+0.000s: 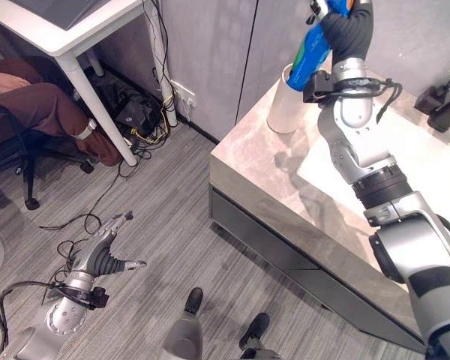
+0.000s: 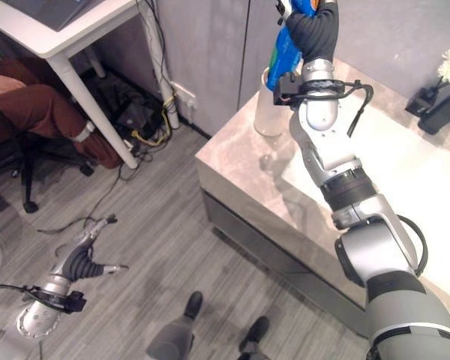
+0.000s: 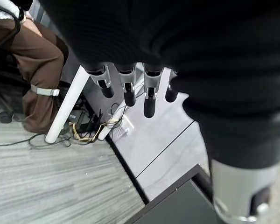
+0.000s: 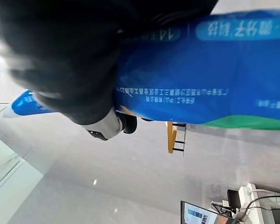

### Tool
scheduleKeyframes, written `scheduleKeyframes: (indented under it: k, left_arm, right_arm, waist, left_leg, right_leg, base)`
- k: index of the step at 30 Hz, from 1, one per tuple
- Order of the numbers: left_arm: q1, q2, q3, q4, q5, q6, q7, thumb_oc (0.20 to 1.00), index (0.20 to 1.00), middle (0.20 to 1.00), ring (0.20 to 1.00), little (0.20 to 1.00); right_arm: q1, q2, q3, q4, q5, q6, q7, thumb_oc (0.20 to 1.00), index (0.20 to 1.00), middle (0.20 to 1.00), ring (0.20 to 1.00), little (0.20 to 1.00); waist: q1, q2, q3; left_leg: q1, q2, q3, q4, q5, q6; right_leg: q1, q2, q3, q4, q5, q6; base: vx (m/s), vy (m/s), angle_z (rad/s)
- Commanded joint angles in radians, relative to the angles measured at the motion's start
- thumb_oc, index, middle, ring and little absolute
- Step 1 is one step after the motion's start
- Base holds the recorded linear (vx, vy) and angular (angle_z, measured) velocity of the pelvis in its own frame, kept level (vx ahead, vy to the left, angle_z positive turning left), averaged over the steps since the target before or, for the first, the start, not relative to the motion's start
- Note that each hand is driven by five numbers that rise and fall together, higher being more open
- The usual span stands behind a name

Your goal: Put brush and paste in cup on sink, flatten towel.

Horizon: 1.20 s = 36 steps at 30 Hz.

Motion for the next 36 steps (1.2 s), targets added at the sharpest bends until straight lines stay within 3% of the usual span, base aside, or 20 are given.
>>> scheduleKeyframes:
  k: [1,17,19,20,21,23,36]
  left_arm:
    - [-0.005,0.030,0.003,-0.033,-0.001,-0.029,0.024,1.000,1.000,1.000,1.000,1.000]
    - [-0.025,0.012,-0.025,0.015,-0.006,-0.026,0.029,1.000,1.000,1.000,1.000,1.000]
    - [-0.026,0.012,-0.026,0.017,-0.005,-0.026,0.028,1.000,1.000,1.000,1.000,1.000]
    - [-0.029,0.012,-0.030,0.023,-0.005,-0.026,0.028,1.000,1.000,1.000,1.000,1.000]
    - [-0.029,0.012,-0.029,0.023,-0.005,-0.026,0.029,1.000,1.000,1.000,1.000,1.000]
    - [-0.028,0.010,-0.029,0.029,-0.005,-0.025,0.029,1.000,1.000,1.000,1.000,1.000]
    - [-0.036,-0.006,-0.035,0.056,-0.011,-0.023,0.033,1.000,1.000,1.000,1.000,1.000]
  right_arm:
    - [-0.092,-0.030,0.000,0.002,-0.032,-0.042,0.005,0.200,0.200,0.200,0.200,0.200]
    - [-0.086,-0.026,-0.013,0.041,-0.042,-0.036,-0.014,0.203,0.203,0.203,0.203,0.203]
    - [-0.086,-0.026,-0.015,0.044,-0.040,-0.037,-0.014,0.256,0.256,0.256,0.256,0.256]
    - [-0.087,-0.027,-0.012,0.046,-0.032,-0.037,-0.005,0.520,0.520,0.520,0.520,0.520]
    - [-0.087,-0.026,-0.009,0.047,-0.028,-0.037,-0.002,0.733,0.733,0.733,0.733,0.733]
    - [-0.090,-0.029,-0.007,0.051,-0.026,-0.037,0.001,1.000,1.000,1.000,1.000,1.000]
    - [-0.091,-0.032,-0.011,0.048,-0.051,-0.040,-0.014,1.000,1.000,1.000,1.000,1.000]
  waist:
    - [0.017,-0.049,-0.004]
    - [0.026,-0.058,0.011]
    - [0.026,-0.059,0.012]
    - [0.025,-0.060,0.015]
    - [0.025,-0.061,0.015]
    - [0.024,-0.061,0.015]
    - [0.016,-0.061,0.009]
  left_leg:
    - [-0.029,-0.039,-0.063,-0.083,0.071,0.041]
    - [-0.043,-0.036,-0.071,-0.083,0.067,0.040]
    - [-0.044,-0.036,-0.071,-0.083,0.067,0.040]
    - [-0.048,-0.039,-0.071,-0.083,0.075,0.041]
    - [-0.049,-0.039,-0.071,-0.083,0.075,0.042]
    - [-0.045,-0.037,-0.069,-0.083,0.067,0.041]
    - [-0.039,-0.039,-0.063,-0.083,0.072,0.042]
  right_leg:
    - [0.113,-0.119,0.016,0.000,0.141,0.114]
    - [0.105,-0.113,0.018,0.000,0.140,0.115]
    - [0.104,-0.113,0.017,0.000,0.140,0.115]
    - [0.102,-0.115,0.017,0.000,0.146,0.115]
    - [0.102,-0.115,0.018,0.000,0.146,0.115]
    - [0.103,-0.112,0.020,0.000,0.144,0.116]
    - [0.106,-0.112,0.021,0.000,0.149,0.112]
  base:
    - [0.00,0.000,0.00]
    - [0.00,0.000,0.00]
    - [0.00,-0.002,0.02]
    - [0.00,0.000,0.00]
    - [0.00,0.000,0.00]
    - [0.00,0.000,0.00]
    - [0.00,0.000,0.00]
